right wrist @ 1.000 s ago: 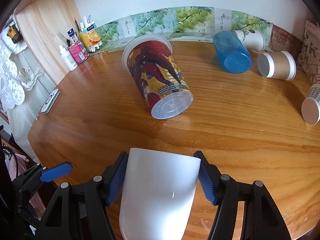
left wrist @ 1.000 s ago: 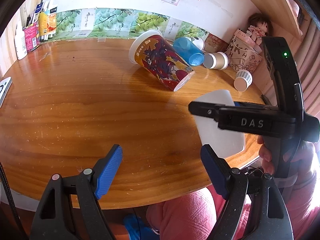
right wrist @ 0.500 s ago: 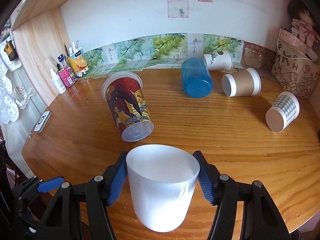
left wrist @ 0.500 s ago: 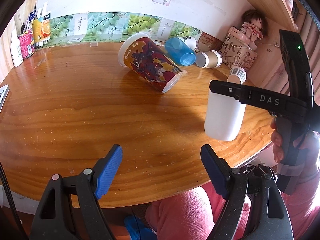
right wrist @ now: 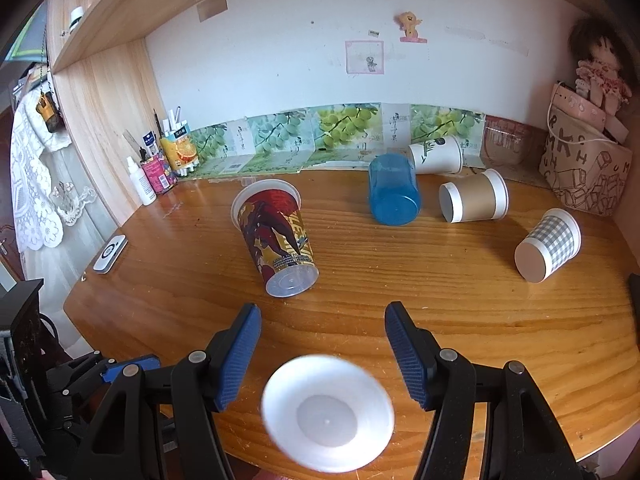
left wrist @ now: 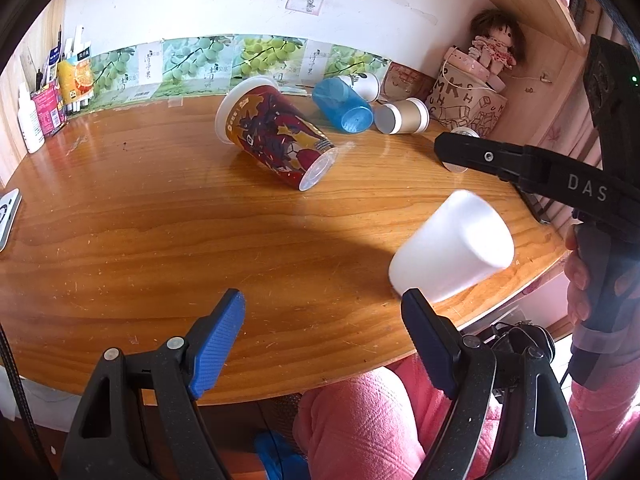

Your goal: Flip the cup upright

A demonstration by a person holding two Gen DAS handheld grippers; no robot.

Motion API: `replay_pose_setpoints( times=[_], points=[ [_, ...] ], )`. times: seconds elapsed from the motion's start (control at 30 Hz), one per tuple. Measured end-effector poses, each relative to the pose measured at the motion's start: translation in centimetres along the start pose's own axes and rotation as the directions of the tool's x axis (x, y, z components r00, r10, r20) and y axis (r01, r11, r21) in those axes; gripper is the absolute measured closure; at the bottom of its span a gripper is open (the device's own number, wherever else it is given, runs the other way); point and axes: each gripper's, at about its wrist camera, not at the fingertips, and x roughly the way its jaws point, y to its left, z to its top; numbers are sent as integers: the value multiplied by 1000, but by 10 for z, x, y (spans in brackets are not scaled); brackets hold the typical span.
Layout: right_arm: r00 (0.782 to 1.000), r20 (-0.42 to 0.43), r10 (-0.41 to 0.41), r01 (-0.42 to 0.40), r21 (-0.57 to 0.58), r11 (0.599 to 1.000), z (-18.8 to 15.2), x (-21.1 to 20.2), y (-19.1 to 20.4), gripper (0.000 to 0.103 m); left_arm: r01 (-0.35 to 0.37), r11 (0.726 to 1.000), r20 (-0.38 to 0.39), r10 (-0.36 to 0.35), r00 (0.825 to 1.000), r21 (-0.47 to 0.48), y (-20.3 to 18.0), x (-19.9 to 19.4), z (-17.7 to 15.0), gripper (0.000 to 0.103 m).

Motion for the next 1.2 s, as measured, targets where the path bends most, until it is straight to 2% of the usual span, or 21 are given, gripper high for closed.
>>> replay_pose_setpoints(
  times=[0.33,0.47,0.6,0.7,0.87,0.97,1.07,1.1,1.17,1.2],
  points=[
    [998,68,18,-20,26,999,-9,-42,-22,29,-54,999,10,54,998,8,-22,-14,-5,20],
    [995,99,21,-25,39,999,-23,-65,-37,22,-51,999,17,51,999,4,-35,-24,-16,20],
    [992,119,39,-44,43,998,-44,-85,-54,21,-53,999,29,53,998,-10,-51,-35,-31,20],
    [987,148,60,-71,69,995,-61,-103,-68,21,-93,995,46,95,994,-42,-65,-44,-43,10],
    [964,267,20,-50,104,993,-90,-136,-84,19,-143,989,104,146,984,-36,-89,-63,-64,10],
    [941,337,-21,-28,140,990,-109,-157,-90,15,-116,992,130,122,984,-55,-98,-73,-75,10],
    [917,394,-69,2,168,986,-125,-177,-92,6,-85,989,154,104,983,-124,-100,-81,-82,10],
    [907,411,-87,15,175,984,-130,-183,-92,2,-86,985,169,111,979,-148,-100,-84,-84,10],
    [892,438,-114,33,189,981,-139,-195,-87,0,-117,976,209,155,966,-184,-103,-91,-86,10],
    [889,442,-117,34,191,981,-142,-198,-85,0,-147,967,241,195,951,-206,-105,-97,-87,10]
  ],
)
